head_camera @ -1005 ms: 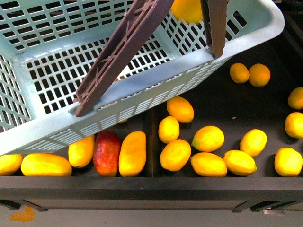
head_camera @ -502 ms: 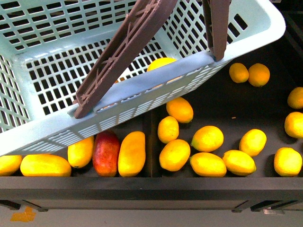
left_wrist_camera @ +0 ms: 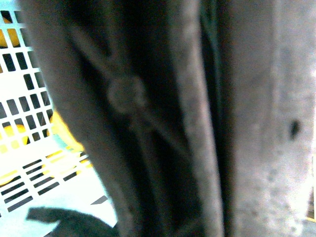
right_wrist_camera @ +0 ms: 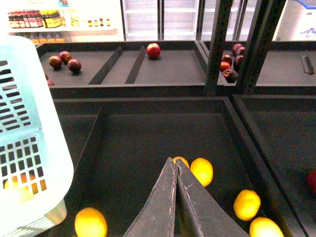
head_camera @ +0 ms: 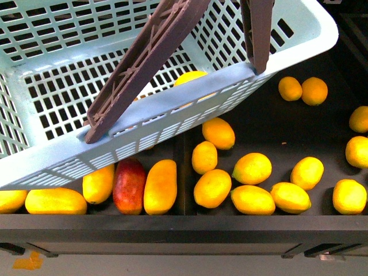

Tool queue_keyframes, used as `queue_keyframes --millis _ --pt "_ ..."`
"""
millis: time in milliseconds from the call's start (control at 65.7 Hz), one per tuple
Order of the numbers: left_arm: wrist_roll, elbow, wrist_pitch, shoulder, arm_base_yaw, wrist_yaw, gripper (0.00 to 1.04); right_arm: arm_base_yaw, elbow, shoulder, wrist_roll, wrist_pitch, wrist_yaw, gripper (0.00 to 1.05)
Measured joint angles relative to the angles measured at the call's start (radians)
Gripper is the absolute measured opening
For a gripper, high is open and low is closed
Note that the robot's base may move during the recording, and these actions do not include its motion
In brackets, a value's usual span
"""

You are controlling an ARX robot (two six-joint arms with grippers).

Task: Pick lemon and mango into basket

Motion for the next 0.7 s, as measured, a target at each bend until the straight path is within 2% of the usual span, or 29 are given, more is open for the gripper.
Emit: queue_keyframes --millis 305,365,472,700 --pt "0.000 0.000 0.000 0.000 0.000 0.002 0.14 -0.054 -0.109 -0.167 0.000 -0.058 -0.051 0.02" --pt "0.000 0.000 0.000 0.000 0.000 0.002 0.14 -0.098 -0.127 -0.203 -0.003 -0.079 -0.117 0.03" --pt "0.000 0.000 0.000 0.000 0.000 0.000 0.14 -0.128 -0.136 -0.224 -0.002 -0.084 -0.121 0.20" --pt "-0.001 0.000 0.000 0.000 0.000 0.003 0.14 -0.129 -0.136 -0.227 -0.002 -0.085 -0.126 0.57"
